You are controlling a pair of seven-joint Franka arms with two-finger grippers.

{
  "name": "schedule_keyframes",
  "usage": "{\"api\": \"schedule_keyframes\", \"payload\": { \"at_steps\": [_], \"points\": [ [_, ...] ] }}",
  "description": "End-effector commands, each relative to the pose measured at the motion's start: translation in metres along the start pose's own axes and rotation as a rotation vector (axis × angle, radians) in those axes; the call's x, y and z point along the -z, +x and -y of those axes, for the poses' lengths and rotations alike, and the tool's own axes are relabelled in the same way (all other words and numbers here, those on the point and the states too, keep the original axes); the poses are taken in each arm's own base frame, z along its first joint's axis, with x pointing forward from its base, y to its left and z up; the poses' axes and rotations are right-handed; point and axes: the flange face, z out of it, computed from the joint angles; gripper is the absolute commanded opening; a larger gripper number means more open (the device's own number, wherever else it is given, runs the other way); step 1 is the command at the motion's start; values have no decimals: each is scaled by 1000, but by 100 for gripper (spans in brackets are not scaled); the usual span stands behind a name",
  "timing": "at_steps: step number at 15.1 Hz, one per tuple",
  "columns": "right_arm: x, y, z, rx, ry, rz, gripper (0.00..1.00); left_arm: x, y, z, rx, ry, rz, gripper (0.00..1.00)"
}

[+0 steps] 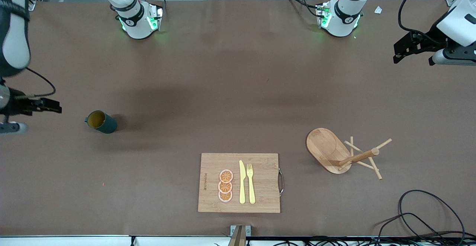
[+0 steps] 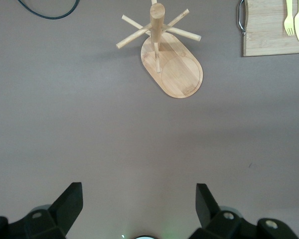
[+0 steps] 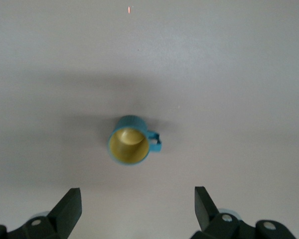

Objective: Pass cup and hang on rack
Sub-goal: 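Reach the right gripper down to the teal mug's rim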

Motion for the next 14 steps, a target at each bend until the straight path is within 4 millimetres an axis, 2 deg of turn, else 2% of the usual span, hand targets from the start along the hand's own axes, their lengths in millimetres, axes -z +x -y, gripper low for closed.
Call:
{"api": "schedule_keyframes", "payload": {
  "at_steps": [1,4,8,10,13,14],
  "points": [
    [-42,-5,-5,97,17,0,100,3,-1,-1,0,-15,6,100],
    [-111,-19,-16,166,54,-15,100,4,0,2,6,-14,6,100],
    [-182,-31,-11,217,68,-37,100,3,0,4,9,-11,8,100],
    [-205,-34,-6,222,57,-52,100,3,0,4,13,-5,7,100],
    [-224,-33,-1,242,52,-51,99,2,-1,4,18,-3,9,100],
    [-230,-32,-1,250,53,-50,94,3,-1,4,18,-3,9,100]
  ]
}}
